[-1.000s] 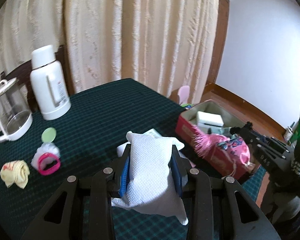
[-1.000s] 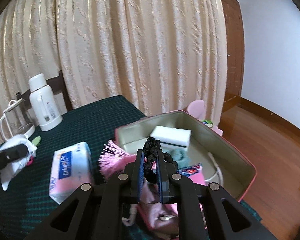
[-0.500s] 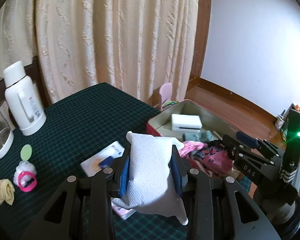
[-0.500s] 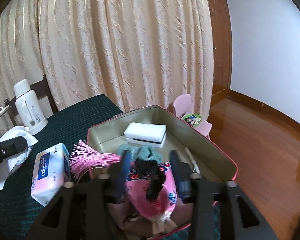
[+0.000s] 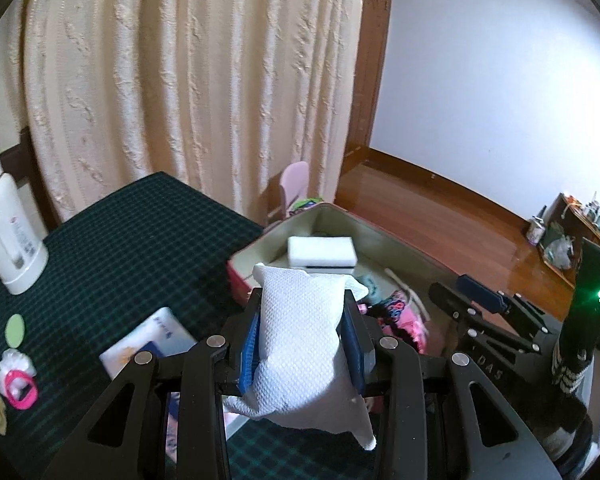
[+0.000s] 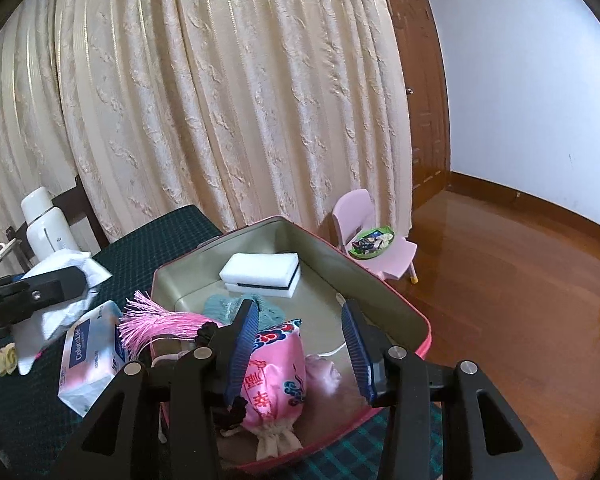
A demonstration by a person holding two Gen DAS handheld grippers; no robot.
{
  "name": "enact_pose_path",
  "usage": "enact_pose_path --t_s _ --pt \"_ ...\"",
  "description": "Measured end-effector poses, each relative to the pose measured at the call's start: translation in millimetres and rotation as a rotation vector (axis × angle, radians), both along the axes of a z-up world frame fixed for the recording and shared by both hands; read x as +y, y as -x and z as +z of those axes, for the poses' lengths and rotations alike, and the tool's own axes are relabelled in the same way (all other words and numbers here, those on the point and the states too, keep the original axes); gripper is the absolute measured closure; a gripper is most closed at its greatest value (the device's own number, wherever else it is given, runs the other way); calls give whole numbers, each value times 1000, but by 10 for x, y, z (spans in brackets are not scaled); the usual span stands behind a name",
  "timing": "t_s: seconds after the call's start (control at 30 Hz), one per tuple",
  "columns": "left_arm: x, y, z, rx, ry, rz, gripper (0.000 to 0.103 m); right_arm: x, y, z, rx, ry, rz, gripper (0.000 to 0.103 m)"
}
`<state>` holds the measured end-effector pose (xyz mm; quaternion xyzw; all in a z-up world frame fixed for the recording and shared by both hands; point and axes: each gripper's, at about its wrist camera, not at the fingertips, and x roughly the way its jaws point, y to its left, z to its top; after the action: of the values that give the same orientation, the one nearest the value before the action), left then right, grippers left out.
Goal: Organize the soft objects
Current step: 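Release the white cushion into the box while the right gripper drops a black hair tie, then move both grippers back over the table toward the remaining items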
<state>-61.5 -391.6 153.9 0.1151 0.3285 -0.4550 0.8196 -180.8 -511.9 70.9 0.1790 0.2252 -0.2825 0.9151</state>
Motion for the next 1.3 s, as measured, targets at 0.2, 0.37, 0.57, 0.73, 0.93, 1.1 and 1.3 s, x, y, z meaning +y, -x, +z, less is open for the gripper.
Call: enact_pose_path --t_s 0.2,0.37,0.57,0.73,0.93,1.1,1.3 --pt "-218 -83 -65 42 21 -28 65 -55 16 -28 -5 -16 -6 56" --pt "-336 -134 -60 45 67 -36 31 -83 37 -53 -3 -23 -11 54" --pt "-271 -249 -99 71 71 5 31 -137 56 -60 -12 -29 -30 49" --pt "-137 -366 -133 84 55 64 31 -112 61 -48 -23 -32 -20 49" --pt "23 -377 -125 50 35 103 31 18 -38 2 -39 -32 68 42" --pt "157 -406 -147 57 34 123 31 110 -205 1 -23 -51 141 41" --pt "370 -466 -150 58 42 167 30 245 -282 30 -23 -46 168 41"
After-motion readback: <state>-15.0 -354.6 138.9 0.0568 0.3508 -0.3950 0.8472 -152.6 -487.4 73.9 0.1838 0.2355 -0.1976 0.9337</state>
